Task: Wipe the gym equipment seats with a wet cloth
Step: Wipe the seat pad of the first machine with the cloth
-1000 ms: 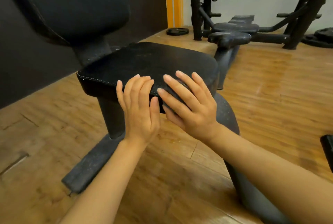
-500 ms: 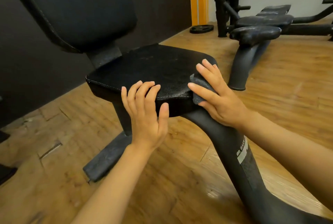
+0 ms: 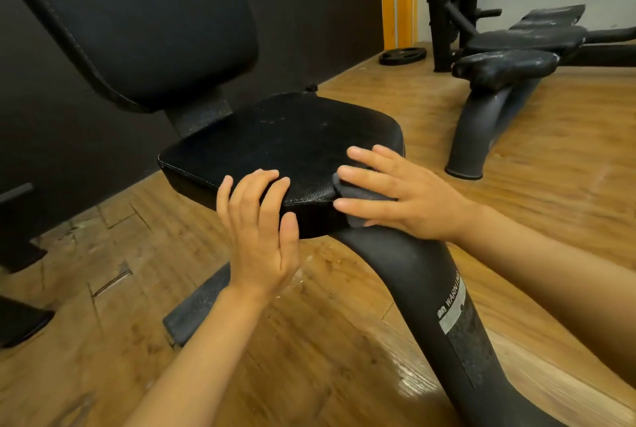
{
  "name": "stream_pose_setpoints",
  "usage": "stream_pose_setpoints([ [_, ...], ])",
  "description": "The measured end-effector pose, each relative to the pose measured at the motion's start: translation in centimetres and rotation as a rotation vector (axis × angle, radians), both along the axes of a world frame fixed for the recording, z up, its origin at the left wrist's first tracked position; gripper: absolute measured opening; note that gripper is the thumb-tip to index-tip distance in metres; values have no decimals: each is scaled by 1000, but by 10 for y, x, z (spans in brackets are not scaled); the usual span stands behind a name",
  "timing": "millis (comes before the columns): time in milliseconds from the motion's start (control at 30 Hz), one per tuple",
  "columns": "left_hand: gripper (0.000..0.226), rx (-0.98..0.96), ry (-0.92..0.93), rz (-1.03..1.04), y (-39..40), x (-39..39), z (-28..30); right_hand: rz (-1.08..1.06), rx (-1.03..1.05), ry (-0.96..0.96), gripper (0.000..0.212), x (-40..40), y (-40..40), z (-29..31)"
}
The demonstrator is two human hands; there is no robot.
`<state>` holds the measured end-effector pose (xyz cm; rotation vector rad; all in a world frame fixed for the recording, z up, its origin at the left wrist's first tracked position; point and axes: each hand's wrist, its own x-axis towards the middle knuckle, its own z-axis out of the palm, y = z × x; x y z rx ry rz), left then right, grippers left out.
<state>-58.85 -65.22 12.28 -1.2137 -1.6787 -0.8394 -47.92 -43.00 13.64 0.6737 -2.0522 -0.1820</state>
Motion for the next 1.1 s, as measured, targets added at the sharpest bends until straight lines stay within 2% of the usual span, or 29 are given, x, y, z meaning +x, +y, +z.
stream_pose_setpoints([
  [67,36,-69,69,-6,-2,2,3,4,-34,-30,54,-1,22,-6],
  [167,36,-113,66,9,-3,5,7,34,-76,-29,57,-3,23,-8],
  [333,37,-113,37,16,-6,9,9,69,13,42,41,-9,-22,17],
  [467,38,-77,36,28,-4,10,8,122,37,66,38,-11,-37,21],
  [600,36,-55,36,53,-1,11,7,134,124,52,44,-17,0,16],
  [767,35,-54,13,51,5,16,5,87,-3,-30,53,-14,55,-5],
  [867,37,-41,-28,52,7,18,5,96,-78,-16,47,-15,34,-2],
  [1100,39,-48,-27,25,2,14,3,88,3,36,34,-12,-38,25],
])
